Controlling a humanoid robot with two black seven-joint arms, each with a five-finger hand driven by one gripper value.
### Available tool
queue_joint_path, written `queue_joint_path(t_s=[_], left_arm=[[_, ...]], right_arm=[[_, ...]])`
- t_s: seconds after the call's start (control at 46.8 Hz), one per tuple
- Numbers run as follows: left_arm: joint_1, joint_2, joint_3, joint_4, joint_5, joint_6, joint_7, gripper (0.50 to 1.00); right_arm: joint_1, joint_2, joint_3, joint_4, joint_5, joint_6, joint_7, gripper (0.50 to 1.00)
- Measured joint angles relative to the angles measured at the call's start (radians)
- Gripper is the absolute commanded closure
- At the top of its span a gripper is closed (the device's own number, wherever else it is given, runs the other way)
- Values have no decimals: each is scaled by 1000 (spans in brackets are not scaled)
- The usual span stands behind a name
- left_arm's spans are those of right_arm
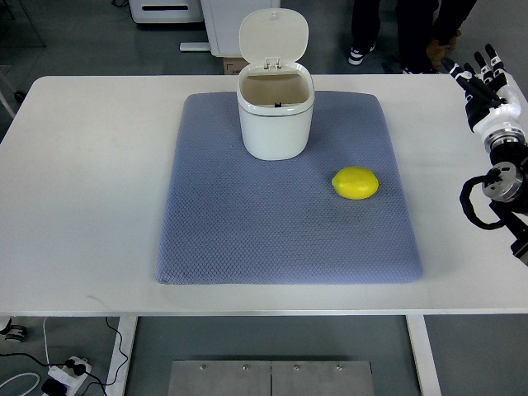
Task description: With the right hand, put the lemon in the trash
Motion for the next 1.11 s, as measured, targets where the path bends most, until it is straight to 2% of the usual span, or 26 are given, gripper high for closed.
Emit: queue_joint_path(t_s=[0.299,0.619,0.876,1.111], left_arm=[[0,0,0,0,0,0,-1,500],[0,0,0,0,0,0,-1,500],[0,0,0,0,0,0,-1,500],[0,0,0,-1,0,0,-1,500]], right_arm=[[4,-14,2,-1,0,0,5,500],[32,-78,2,2,0,14,-7,500],[1,-118,23,6,3,20,-2,500],[9,-117,21,10,5,26,-7,500]])
